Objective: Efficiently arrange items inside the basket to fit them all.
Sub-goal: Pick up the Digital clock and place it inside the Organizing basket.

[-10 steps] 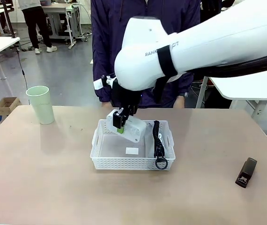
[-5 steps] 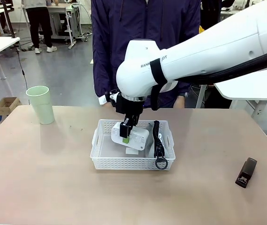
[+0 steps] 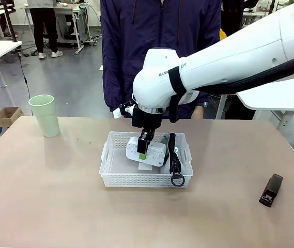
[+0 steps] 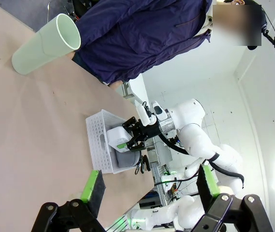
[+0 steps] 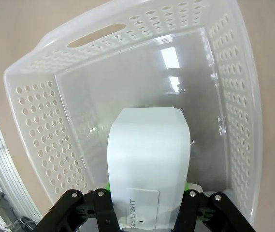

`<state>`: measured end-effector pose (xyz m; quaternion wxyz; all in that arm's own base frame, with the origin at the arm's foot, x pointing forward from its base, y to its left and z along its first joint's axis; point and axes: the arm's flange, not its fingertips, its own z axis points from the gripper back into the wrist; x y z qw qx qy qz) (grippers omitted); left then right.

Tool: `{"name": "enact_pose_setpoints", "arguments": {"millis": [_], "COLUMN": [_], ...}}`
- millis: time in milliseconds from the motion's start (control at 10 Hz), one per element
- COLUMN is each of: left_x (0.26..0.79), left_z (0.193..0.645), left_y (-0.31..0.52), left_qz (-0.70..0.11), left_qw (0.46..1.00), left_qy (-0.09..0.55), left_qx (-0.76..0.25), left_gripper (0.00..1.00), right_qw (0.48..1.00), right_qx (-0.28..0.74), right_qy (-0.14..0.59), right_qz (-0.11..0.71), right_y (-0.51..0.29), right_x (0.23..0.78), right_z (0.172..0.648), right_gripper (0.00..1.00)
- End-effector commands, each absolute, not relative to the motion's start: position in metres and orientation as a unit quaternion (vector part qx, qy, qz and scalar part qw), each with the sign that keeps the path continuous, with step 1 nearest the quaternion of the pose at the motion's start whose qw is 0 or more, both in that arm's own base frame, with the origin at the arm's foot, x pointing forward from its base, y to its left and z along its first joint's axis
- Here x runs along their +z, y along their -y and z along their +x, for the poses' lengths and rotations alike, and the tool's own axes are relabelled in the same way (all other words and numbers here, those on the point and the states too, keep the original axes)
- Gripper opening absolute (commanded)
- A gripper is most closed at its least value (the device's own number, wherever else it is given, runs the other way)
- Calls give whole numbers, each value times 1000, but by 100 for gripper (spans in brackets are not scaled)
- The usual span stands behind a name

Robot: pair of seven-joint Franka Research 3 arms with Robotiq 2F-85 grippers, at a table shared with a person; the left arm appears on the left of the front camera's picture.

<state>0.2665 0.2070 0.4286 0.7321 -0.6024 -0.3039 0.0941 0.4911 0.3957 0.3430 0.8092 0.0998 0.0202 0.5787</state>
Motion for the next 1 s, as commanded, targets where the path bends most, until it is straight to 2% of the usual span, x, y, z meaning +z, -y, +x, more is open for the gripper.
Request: {"name": "enact_pose_setpoints", "arguments": {"millis": [0, 500, 600, 900], "left_x": [429, 429, 429, 429], "left_z": [266, 266, 266, 266], "left_y": [-205, -205, -205, -205], "left_qz": [-606, -606, -606, -606], "left_qw": [725, 725, 725, 725], "left_qy": [315, 315, 315, 315], "left_qx": [87, 87, 87, 87], "left_gripper": [100, 100, 100, 100], "right_qw": [790, 791, 790, 790], "right_qx": [600, 598, 598, 598], "right_qy": [-1, 16, 11, 18], "right_qz": [130, 129, 135, 136], "right_y": [-388, -388, -388, -385], "right_x": [333, 329, 326, 326], "right_z": [487, 486, 487, 487], "right_gripper": [51, 51, 100, 100]}}
